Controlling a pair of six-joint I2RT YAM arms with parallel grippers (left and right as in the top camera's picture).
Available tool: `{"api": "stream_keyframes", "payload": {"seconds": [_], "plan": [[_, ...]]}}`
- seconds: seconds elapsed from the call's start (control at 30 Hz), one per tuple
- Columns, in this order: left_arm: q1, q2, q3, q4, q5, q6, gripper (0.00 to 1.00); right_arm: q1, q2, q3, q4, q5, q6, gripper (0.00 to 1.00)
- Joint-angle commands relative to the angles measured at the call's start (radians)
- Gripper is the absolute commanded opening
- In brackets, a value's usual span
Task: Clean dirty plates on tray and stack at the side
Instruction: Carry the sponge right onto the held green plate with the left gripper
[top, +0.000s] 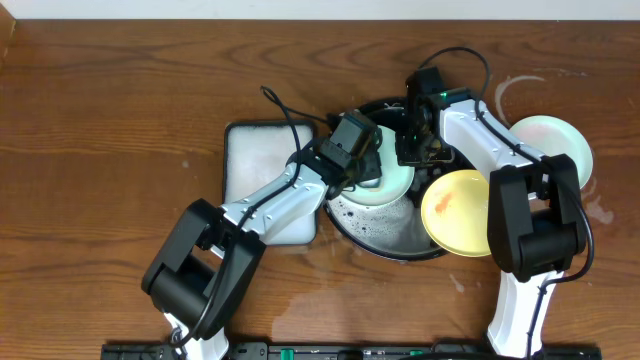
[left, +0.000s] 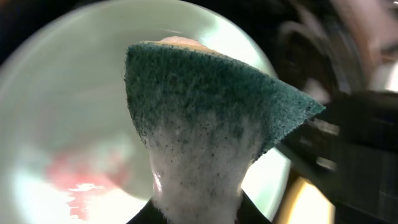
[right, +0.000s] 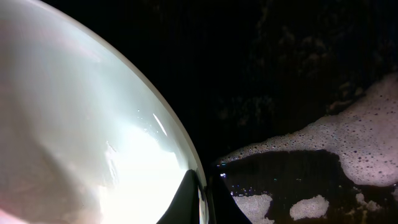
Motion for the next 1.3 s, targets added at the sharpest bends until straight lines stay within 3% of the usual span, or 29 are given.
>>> {"api": "stream_keyframes", "payload": {"seconds": [0.0, 0.23, 0.33, 0.43, 0.63, 0.73, 1.0, 1.17, 1.27], "plan": [[0.006, -0.01, 0.016, -0.008, -0.145, 0.017, 0.07, -0.013, 0.029, -0.023, -0.006, 0.032, 0.036, 0.01], [-0.043, -0.01, 0.016, 0.019, -0.145, 0.082, 0.17, -0.013, 0.029, -0.018, -0.011, 0.032, 0.036, 0.01], [-0.069, -0.01, 0.016, 0.051, -0.145, 0.082, 0.32, -0.013, 0.029, -0.018, -0.013, 0.032, 0.036, 0.01], [-0.075, -0.01, 0.016, 0.066, -0.146, 0.082, 0.33, -0.013, 0.029, -0.018, -0.014, 0.032, 0.036, 0.01], [-0.071, -0.01, 0.016, 0.043, -0.171, 0.087, 0.43, -0.013, 0.029, -0.018, -0.017, 0.032, 0.036, 0.01], [-0.07, -0.011, 0.016, 0.043, -0.173, 0.153, 0.53, -0.013, 0.029, -0.018, -0.018, 0.027, 0.036, 0.01], [-0.042, -0.032, 0.016, -0.007, -0.19, 0.234, 0.53, -0.013, 0.029, -0.018, -0.017, 0.002, 0.035, 0.01], [-0.029, -0.032, 0.023, -0.032, -0.157, 0.428, 0.49, -0.013, 0.029, -0.018, -0.017, 0.002, 0.032, 0.01], [-0.023, -0.032, 0.072, -0.124, -0.132, 0.475, 0.44, -0.013, 0.029, -0.017, -0.017, 0.002, 0.032, 0.01]]}}
